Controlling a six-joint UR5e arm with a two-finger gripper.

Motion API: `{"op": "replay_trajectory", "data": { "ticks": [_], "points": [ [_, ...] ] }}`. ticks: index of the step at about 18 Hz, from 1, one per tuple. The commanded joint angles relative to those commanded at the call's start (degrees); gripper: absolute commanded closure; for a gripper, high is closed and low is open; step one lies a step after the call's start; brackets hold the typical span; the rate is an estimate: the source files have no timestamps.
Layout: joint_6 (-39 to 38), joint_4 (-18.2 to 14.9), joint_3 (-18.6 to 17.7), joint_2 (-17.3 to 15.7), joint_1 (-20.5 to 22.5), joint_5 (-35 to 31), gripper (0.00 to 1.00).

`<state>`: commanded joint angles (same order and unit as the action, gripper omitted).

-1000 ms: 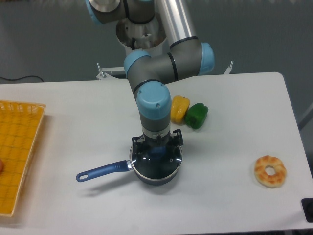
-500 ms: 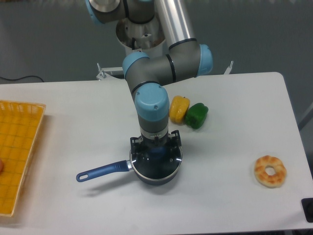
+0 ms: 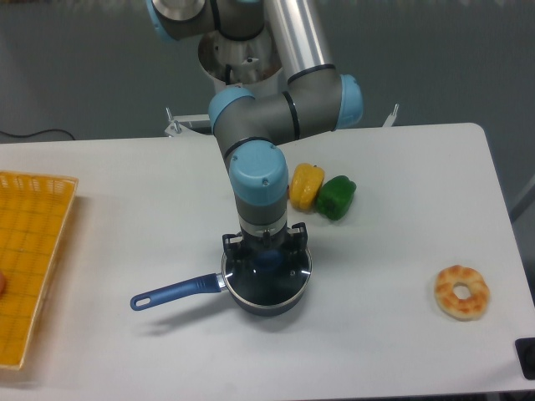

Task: Open the lid
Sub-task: 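Close the gripper around the blue lid knob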

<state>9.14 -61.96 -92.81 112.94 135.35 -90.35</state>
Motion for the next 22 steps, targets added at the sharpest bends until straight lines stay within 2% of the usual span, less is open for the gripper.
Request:
{"op": "replay_trajectory", "data": {
  "ticks": [7,12,22],
  "points": [
    [-0.09,0.00,0.00,-0.09,0.09,0.00,0.44],
    [-0.09,0.00,0.00,-0.35,0.09,0.09,0.49],
    [0.17,-0.35,0.53,-2.02,0.53,-0.09,0.49]
  ]
}}
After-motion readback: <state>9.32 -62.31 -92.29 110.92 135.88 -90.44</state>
